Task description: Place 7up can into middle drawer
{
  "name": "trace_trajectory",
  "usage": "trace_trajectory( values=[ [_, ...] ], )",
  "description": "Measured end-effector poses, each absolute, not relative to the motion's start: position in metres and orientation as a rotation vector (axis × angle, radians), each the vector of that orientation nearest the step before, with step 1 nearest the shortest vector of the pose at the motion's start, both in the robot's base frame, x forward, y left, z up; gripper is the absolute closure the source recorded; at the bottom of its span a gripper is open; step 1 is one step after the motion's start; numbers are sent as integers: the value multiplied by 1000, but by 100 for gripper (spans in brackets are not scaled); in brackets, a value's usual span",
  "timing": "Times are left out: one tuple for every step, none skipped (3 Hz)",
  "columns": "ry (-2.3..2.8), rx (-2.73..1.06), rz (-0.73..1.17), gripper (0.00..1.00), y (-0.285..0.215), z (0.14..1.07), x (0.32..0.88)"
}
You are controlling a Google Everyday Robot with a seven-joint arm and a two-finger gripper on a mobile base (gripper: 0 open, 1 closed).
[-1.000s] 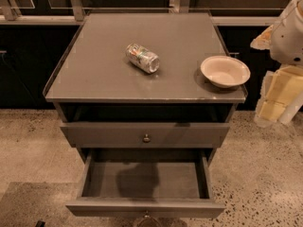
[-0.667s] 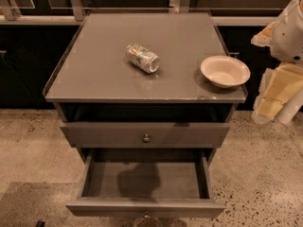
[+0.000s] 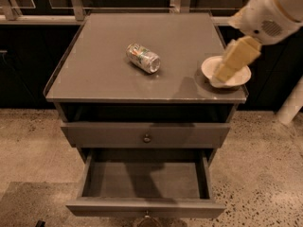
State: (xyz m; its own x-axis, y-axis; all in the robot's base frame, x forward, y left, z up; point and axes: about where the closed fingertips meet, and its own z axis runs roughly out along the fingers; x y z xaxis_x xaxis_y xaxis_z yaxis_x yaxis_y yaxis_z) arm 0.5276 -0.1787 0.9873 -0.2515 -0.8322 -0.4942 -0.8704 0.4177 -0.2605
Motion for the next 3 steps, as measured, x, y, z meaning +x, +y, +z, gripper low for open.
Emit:
trace_trajectory(
  values=[
    [2046,-1436,232,0,-130,987,583],
    [2001,-1493,323,0,-92,982,617],
    [1997,-1449,308,0,-93,992,623]
  ],
)
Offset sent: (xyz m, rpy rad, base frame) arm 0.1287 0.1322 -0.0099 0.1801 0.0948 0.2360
